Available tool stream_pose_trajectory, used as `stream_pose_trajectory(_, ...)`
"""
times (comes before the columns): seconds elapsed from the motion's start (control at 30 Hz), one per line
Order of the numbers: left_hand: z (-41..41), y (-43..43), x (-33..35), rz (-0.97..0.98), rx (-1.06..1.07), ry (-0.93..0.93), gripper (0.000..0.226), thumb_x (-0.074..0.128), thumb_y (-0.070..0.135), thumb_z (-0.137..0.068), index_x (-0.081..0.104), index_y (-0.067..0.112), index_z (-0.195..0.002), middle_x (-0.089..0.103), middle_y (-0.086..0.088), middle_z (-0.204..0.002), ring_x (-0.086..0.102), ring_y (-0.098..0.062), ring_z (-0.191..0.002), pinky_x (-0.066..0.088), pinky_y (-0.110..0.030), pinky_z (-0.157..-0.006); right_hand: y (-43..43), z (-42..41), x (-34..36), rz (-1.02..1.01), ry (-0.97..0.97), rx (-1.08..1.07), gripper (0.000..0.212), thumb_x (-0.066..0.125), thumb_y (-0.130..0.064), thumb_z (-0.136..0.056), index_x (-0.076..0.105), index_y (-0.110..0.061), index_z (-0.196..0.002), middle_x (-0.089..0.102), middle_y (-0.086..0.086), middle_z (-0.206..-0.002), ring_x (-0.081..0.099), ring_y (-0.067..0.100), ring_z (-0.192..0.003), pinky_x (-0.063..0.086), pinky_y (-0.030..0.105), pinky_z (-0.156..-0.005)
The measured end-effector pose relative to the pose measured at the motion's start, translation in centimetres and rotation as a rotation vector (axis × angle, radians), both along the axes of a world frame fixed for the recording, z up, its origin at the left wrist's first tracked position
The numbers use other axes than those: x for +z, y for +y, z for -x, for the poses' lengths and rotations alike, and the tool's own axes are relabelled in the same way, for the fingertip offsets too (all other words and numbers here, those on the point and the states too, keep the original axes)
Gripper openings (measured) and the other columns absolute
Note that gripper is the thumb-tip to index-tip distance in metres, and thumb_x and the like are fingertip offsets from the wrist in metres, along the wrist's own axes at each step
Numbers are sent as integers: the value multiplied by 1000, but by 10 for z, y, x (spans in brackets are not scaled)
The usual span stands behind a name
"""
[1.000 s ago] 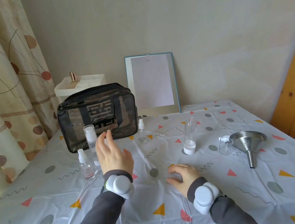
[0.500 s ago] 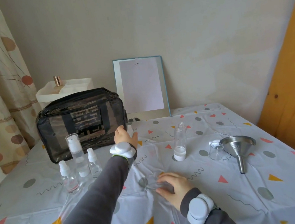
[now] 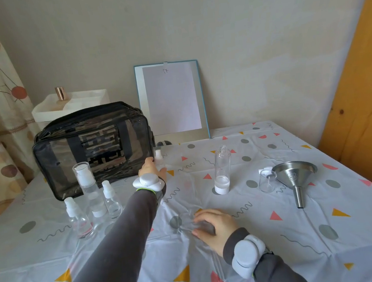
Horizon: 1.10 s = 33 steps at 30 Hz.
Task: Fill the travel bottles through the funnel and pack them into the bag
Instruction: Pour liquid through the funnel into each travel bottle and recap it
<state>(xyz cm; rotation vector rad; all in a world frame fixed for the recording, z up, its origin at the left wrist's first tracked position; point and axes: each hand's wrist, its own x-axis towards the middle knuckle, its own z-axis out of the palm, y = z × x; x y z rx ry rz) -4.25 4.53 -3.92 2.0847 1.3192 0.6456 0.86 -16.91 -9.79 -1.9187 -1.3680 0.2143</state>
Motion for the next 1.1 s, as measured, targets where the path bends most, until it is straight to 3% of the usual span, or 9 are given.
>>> stream_pose_trajectory(0.17,2,-3,-5,-131,-30,58,48,60,23,-87,42,8,-130,49,-14,-128,42,-34,-120,35,-40,-101,1,0,-1,5,5,-8,24,66,-28,-82,67,-16,-103,60,-8,-115,48,3,-112,22,-6,-86)
stream_pose_trajectory(0.33,-7,-2,-3,-68,-53,-11,46,58,20,-89,42,3,-128,44,-17,-130,47,-34,-117,39,-40,-98,1,0,-3,4,-1,-9,24,65,-31,-82,67,-19,-102,59,-12,-115,48,0,-111,19,-9,-84)
stream_pose_trajectory(0.63,-13,9,-5,-67,-18,58,38,53,15,-92,41,-2,-124,42,-21,-129,47,-37,-115,38,-38,-92,1,-1,1,-3,1,-6,25,66,-30,-82,67,-16,-103,60,-9,-116,49,3,-112,24,-4,-88)
stream_pose_trajectory(0.8,-2,-7,3,-115,-5,-153,31,58,24,-89,50,5,-112,49,-14,-119,53,-31,-103,40,-36,-88,0,-1,2,2,0,-16,26,66,-28,-83,67,-14,-105,60,-6,-117,50,5,-112,23,-4,-87)
stream_pose_trajectory(0.97,31,-49,30,-17,-93,-440,31,67,30,-82,57,15,-108,63,0,-105,61,-15,-89,49,-31,-83,-1,0,2,4,-2,-9,25,67,-25,-82,67,-11,-104,61,-4,-116,51,6,-113,22,-6,-87)
stream_pose_trajectory(1.1,70,-88,32,40,-266,-454,27,73,28,-77,60,21,-99,63,10,-95,60,-2,-86,45,-8,-68,-1,0,2,5,9,-12,26,68,-23,-82,67,-11,-105,60,-4,-117,51,6,-113,23,-5,-87)
